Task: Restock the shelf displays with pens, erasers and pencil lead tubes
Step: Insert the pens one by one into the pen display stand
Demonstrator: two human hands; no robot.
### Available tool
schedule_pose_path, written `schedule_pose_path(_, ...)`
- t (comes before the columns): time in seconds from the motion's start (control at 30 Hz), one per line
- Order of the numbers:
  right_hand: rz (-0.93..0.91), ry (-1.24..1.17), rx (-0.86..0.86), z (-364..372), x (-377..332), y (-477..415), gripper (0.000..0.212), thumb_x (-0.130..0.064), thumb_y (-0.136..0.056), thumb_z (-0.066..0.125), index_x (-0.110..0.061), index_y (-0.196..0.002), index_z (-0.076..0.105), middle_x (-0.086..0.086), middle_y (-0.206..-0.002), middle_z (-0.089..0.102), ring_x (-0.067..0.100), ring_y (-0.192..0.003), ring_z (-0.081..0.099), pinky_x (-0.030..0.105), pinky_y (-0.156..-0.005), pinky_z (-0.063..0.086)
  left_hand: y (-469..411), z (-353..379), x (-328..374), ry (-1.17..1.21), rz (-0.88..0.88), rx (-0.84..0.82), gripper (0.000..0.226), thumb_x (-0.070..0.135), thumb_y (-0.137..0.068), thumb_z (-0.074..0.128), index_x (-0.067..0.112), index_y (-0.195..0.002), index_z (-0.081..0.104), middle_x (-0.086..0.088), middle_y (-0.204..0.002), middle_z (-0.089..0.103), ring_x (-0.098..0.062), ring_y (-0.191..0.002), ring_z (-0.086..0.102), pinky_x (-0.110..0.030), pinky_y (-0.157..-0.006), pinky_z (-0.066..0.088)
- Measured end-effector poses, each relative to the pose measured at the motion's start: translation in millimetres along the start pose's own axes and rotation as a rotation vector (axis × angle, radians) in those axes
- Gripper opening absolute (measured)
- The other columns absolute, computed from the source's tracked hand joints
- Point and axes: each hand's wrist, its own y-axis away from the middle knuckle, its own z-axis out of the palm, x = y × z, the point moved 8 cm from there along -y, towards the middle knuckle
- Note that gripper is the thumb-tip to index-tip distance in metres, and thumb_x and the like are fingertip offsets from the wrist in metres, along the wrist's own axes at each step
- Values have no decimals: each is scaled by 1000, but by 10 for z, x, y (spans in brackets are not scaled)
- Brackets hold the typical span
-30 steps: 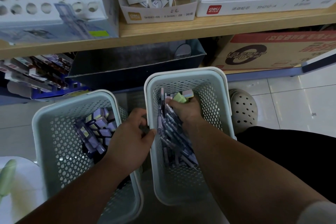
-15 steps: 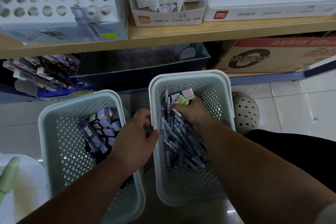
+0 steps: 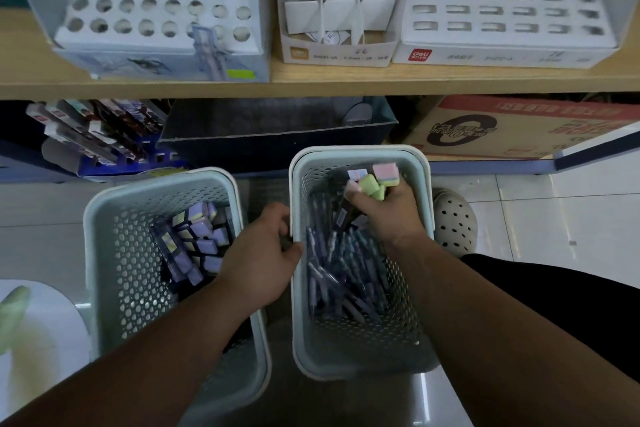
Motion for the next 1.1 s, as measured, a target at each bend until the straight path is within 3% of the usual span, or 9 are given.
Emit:
schedule_pose_path(0.17, -7, -37, 16, -19, -201, 91, 25, -11, -85, 80, -12, -109, 72, 7, -105, 77, 27, -99, 73, 43, -87, 60, 0, -18, 29, -24, -23, 24, 34, 25, -92, 67, 21, -122, 51, 9, -88, 58, -13, -77, 60, -34, -69, 51)
schedule_pose_path(0.3, 27, -65, 23, -11, -295, 168, 24, -7, -84, 79, -12, -106, 72, 5, -102, 78, 23, -96, 74, 38, -86, 60, 12, -38, 37, -17, -57, 9, 45, 27, -92, 68, 21, -132, 49, 8, -93, 61, -13, -82, 61, -28, -69, 45)
schedule_pose_path(0.47, 24, -56, 64, -13, -534, 190, 19, -4, -82, 77, -16, -95, 69, -4, -87, 75, 9, -79, 71, 28, -72, 53, 36, -66, 31, 68, -96, -39, 56, 29, -92, 69, 22, -142, 45, 4, -105, 64, -16, -82, 65, -37, -72, 57)
schedule_pose_path(0.57, 16, -33, 63, -53, -733, 202, 19, -7, -82, 78, -15, -97, 68, -3, -86, 74, 13, -80, 70, 32, -75, 53, 113, -176, 41, 143, -86, 0, 53, 27, -94, 67, 23, -143, 46, 8, -103, 66, -16, -89, 66, -46, -77, 60)
schedule_pose_path(0.7, 18, -96, 77, -74, -1031, 309, 16, -8, -84, 76, -17, -90, 64, -1, -83, 71, 21, -80, 69, 45, -81, 57, 204, -475, -34, 276, -80, 122, 38, 20, -94, 66, 26, -130, 57, 9, -95, 70, -21, -87, 69, -43, -72, 59)
schedule_pose_path(0.83, 14, -160, 18, 136, -1319, 494, 25, -11, -79, 78, -15, -95, 59, 7, -85, 70, 35, -83, 72, 52, -77, 58, 373, -951, -229, 391, -114, 352, 22, 18, -93, 65, 38, -103, 64, 8, -81, 68, -28, -67, 69, -40, -55, 55)
schedule_pose_path(0.9, 6, -153, -44, 387, -1407, 623, 25, -13, -78, 78, -16, -96, 61, 7, -85, 70, 35, -80, 71, 52, -73, 57, 552, -1191, -407, 427, -166, 466, 17, 18, -94, 63, 33, -102, 64, 3, -77, 67, -22, -54, 66, -34, -46, 52)
schedule_pose_path(1.0, 50, -150, -143, 923, -1378, 855, 18, -3, -87, 71, -17, -90, 61, 3, -80, 71, 25, -76, 69, 46, -76, 57, 897, -1588, -759, 252, -173, 681, 15, 19, -91, 61, 30, -102, 63, 4, -82, 68, -24, -71, 66, -35, -68, 54)
schedule_pose_path(1.1, 76, -29, -305, 1544, -1147, 1086, 18, -1, -85, 73, -17, -87, 66, -1, -80, 73, 22, -80, 70, 43, -82, 56, 1219, -1767, -1157, 46, -256, 750, 22, 14, -90, 59, 18, -111, 63, -8, -100, 66, -28, -80, 61, -37, -77, 49)
